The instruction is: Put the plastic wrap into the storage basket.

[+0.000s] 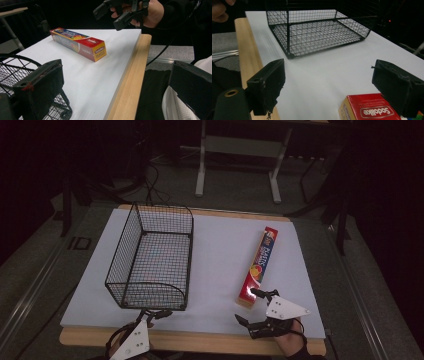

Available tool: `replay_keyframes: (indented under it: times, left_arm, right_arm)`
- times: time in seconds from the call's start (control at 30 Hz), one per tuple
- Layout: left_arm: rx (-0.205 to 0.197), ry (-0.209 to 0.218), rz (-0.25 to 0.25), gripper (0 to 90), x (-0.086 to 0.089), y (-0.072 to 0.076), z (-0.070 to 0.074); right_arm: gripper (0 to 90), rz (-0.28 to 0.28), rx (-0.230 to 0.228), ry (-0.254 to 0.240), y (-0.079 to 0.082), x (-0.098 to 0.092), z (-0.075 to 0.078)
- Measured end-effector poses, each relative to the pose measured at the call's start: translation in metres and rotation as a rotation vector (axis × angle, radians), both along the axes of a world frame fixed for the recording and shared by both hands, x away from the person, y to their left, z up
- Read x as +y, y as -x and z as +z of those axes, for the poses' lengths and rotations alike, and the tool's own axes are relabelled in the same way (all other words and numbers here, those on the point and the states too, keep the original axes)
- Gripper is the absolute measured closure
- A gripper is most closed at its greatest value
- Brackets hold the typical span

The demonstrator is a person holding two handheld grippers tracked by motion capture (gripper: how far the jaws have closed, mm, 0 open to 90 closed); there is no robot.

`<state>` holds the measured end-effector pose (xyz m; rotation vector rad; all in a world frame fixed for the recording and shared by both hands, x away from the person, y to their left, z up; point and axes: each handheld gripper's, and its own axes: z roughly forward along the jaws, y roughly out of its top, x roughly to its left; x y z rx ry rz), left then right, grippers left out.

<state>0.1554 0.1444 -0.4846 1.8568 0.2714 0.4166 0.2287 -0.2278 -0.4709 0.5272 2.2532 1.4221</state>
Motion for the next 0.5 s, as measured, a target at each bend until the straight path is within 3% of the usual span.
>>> replay_keyframes:
  times: [0.47,0.5]
  left_arm:
    - [0.0,0.002,0.0,0.2,-0.0008,0.0,0.0001]
    - [-0.001,0.002,-0.001,0.1,-0.0007,0.0001,0.0001]
  right_arm:
    - [13.4,0.006,0.015,0.027,-0.003,0.0022,-0.0017]
    - [14.5,-0.01,-0.004,0.026,-0.0048,0.0017,-0.001]
